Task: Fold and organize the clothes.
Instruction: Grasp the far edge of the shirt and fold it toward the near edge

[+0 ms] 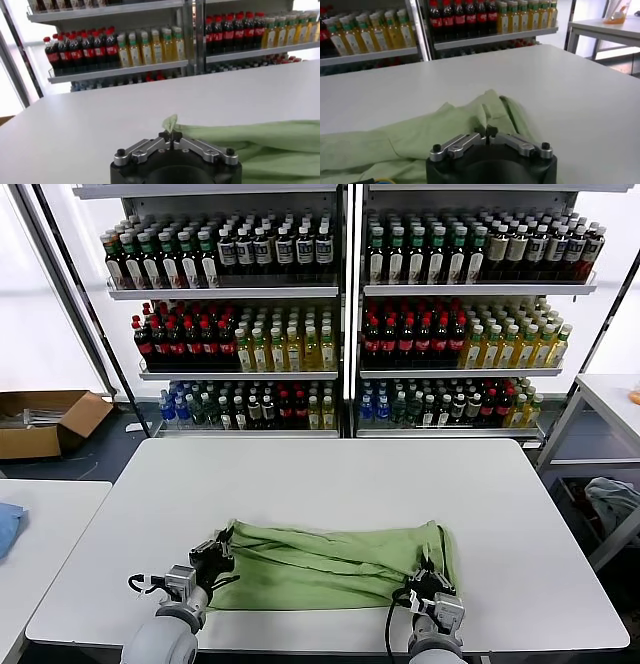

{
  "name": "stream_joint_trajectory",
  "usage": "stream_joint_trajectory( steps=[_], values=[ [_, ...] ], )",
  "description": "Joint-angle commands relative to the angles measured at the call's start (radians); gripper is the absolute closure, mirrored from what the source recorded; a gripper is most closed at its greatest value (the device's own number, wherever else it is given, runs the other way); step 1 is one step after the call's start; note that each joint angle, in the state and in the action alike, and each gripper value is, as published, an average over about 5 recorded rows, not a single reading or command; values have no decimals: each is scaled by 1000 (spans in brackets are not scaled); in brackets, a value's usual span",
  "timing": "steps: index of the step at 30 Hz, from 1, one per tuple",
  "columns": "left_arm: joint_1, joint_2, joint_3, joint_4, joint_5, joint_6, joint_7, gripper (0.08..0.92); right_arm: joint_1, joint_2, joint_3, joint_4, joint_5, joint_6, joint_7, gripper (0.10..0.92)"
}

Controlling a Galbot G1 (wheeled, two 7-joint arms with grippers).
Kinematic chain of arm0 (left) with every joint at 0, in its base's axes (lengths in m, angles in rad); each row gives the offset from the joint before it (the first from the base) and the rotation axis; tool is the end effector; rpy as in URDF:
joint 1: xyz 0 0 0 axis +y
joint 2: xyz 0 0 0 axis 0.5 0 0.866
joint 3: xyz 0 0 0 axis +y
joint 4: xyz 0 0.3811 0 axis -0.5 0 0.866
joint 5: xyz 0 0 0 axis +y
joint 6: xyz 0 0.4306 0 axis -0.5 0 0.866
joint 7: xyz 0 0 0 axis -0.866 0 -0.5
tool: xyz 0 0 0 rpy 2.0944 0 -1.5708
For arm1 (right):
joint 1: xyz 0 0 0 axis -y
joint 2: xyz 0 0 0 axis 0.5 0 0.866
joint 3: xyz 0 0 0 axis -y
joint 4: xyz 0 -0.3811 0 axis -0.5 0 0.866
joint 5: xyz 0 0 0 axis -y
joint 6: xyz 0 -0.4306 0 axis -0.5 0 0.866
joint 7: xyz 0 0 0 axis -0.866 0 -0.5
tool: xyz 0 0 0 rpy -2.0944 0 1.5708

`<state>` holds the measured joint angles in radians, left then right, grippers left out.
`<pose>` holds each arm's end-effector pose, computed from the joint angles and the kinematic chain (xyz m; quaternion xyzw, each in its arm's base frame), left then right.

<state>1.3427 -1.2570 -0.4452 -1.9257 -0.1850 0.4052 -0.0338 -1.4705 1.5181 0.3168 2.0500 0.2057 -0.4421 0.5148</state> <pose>0.3181 0.0414 -0.3372 -0.0612 -0.9789 -0.0639 0.1844 0.2644 0.0687 -0.3236 -0.1194 -0.9671 -0.0423 0.2205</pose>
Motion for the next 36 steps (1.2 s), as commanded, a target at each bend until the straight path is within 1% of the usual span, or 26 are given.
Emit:
stream_joint_trajectory(
  steps=[1, 8, 15, 19, 21, 23, 27, 31, 36],
  values=[
    [14, 9, -12, -34, 21, 6, -1, 913, -22, 4, -1, 5, -13, 6, 11, 914],
    [25, 12, -16, -43, 33, 6, 4, 913, -19, 6, -2, -4, -27, 6, 13, 914],
    [64, 0, -15, -34, 117, 6, 21, 913, -26, -1, -1, -22, -48, 3, 9, 914],
    [67, -12, -12, -33, 161, 13, 6, 910, -28, -3, -6, -34, -69, -12, 9, 898],
    [66, -16, -11, -44, 168, 18, -8, 897, -28, -5, -9, -36, -75, -20, 7, 856],
    [69, -18, -11, -68, 169, 21, -19, 858, -31, -8, -9, -29, -76, -19, 3, 805],
    [77, -28, -16, -134, 166, 22, -48, 746, -47, -16, -1, 33, -63, -13, -4, 684],
    [87, -59, -22, -198, 160, 26, -76, 625, -68, -32, 5, 153, -33, -10, -10, 571],
    [103, -94, -27, -226, 157, 33, -89, 486, -74, -45, -6, 269, -28, -7, -18, 433]
  ],
)
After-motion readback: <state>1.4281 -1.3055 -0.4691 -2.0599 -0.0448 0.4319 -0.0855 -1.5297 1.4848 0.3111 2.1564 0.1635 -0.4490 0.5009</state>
